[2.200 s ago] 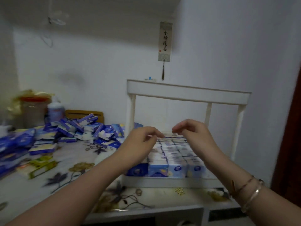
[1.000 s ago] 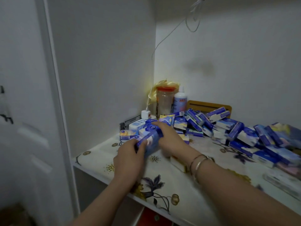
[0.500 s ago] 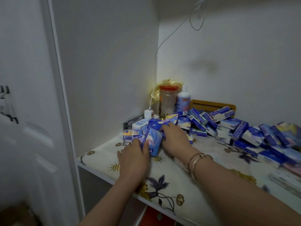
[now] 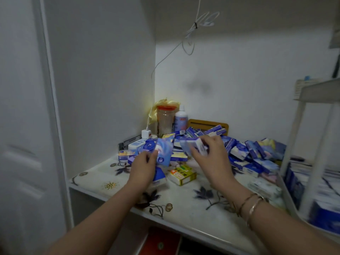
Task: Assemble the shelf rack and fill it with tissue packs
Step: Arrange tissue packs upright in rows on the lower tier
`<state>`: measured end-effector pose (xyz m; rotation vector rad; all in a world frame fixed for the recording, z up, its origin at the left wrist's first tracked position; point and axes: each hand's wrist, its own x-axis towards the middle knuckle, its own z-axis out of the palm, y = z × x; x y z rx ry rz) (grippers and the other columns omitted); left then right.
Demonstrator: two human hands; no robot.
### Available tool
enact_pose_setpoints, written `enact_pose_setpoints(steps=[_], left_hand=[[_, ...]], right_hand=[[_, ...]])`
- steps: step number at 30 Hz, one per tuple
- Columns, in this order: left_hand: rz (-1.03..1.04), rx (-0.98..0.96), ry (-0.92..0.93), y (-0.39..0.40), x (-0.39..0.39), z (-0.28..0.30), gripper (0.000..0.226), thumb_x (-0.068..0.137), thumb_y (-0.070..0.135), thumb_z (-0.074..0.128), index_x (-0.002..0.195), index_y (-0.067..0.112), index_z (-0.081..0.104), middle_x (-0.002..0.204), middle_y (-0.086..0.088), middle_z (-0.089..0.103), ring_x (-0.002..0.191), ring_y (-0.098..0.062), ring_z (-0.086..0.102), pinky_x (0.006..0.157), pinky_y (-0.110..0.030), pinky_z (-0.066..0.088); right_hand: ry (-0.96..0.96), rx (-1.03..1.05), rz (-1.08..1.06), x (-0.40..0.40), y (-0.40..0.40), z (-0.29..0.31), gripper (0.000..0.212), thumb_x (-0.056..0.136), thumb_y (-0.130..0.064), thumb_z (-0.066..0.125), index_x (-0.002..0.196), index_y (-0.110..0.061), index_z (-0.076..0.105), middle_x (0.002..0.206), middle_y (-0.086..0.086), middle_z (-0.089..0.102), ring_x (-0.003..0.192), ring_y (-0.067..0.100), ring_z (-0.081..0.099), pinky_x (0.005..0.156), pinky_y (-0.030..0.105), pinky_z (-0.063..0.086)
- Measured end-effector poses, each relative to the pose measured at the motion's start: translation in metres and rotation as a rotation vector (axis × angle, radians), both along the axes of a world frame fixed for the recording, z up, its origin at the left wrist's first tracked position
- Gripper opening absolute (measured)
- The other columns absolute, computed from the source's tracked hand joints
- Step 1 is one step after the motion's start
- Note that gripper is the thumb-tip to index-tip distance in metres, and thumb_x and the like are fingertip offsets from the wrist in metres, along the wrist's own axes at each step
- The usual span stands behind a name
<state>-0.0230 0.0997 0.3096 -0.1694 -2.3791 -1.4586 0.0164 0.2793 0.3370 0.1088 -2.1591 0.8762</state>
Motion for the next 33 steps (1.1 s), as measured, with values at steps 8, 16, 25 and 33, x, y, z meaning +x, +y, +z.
enact_pose_setpoints(steps=[8, 16, 25, 33], left_hand=[[-0.36, 0.587, -0.487, 0.043, 0.047, 0.065, 0.036, 0.096, 0.039, 0.052, 0.116, 0.009, 0.055, 0.083, -0.01, 0.067, 0.062, -0.02, 0.064, 0.05, -0.03, 0.052], [-0.62, 0.767, -0.589, 0.105, 0.109, 0.088, 0.019, 0.097, 0.022, 0.053, 0.084, 0.008, 0.057, 0.049, -0.006, 0.061, 0.037, -0.013, 0.056, 0.047, -0.024, 0.047], [-0.891, 0.532, -0.521, 0.172, 0.167, 0.106, 0.034, 0.091, 0.041, 0.057, 0.096, 0.008, 0.065, 0.062, -0.007, 0.065, 0.043, -0.014, 0.06, 0.04, -0.021, 0.048], [-1.109, 0.52, -0.606, 0.225, 0.217, 0.108, 0.032, 0.086, 0.037, 0.062, 0.096, 0.006, 0.066, 0.061, -0.006, 0.066, 0.048, -0.012, 0.062, 0.047, -0.02, 0.052]], right_hand=[[0.078, 0.37, -0.025, 0.057, 0.009, 0.041, 0.046, 0.085, -0.017, 0.06, 0.13, -0.023, 0.053, 0.114, -0.005, 0.039, 0.112, 0.013, 0.037, 0.084, 0.024, 0.04], [0.05, 0.587, -0.029, 0.114, 0.065, 0.055, 0.065, 0.071, -0.009, 0.054, 0.135, -0.019, 0.044, 0.131, -0.002, 0.046, 0.11, 0.022, 0.038, 0.093, 0.037, 0.042], [0.15, 0.573, -0.243, 0.191, 0.144, 0.063, 0.049, 0.078, -0.017, 0.063, 0.124, -0.023, 0.05, 0.115, -0.007, 0.057, 0.106, 0.015, 0.046, 0.084, 0.029, 0.037], [0.097, 0.161, -0.084, 0.251, 0.186, 0.072, 0.036, 0.081, -0.009, 0.064, 0.107, -0.026, 0.046, 0.102, -0.012, 0.059, 0.091, -0.003, 0.056, 0.071, 0.01, 0.042]])
